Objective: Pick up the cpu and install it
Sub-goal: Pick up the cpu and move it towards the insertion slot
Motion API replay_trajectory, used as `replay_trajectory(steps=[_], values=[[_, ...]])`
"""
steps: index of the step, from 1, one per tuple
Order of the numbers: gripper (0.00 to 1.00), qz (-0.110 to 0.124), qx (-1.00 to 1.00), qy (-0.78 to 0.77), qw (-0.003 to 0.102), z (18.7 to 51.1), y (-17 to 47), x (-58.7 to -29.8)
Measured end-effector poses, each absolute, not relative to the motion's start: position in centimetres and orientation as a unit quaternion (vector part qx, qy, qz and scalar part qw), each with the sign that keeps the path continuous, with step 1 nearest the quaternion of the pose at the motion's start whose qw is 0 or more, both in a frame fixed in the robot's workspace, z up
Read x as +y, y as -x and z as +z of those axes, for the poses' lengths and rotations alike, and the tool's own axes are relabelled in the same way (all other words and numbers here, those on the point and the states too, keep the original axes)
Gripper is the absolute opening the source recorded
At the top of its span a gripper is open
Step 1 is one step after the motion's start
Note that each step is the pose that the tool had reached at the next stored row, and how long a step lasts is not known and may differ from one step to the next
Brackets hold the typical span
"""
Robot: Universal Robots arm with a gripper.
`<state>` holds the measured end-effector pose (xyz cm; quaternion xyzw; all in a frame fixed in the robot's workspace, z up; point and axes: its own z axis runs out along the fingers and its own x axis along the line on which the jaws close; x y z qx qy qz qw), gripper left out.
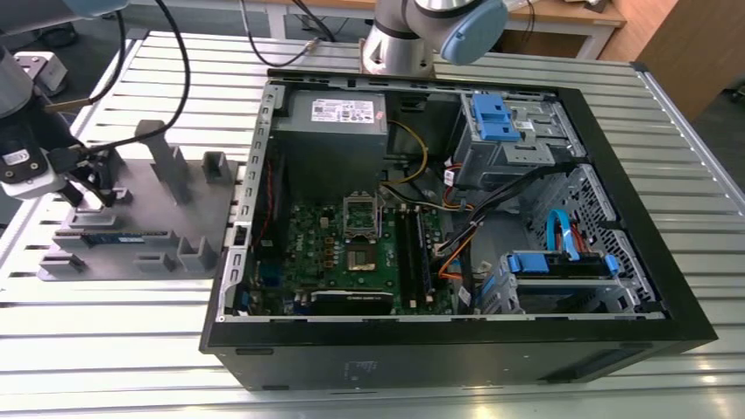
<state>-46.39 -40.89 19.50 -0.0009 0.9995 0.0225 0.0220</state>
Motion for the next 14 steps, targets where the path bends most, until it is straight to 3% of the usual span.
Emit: replay_trajectory(steps=[14], values=[[0.47, 0.023, 1.000, 0.001, 0.022, 19.82, 46.39, -40.89]])
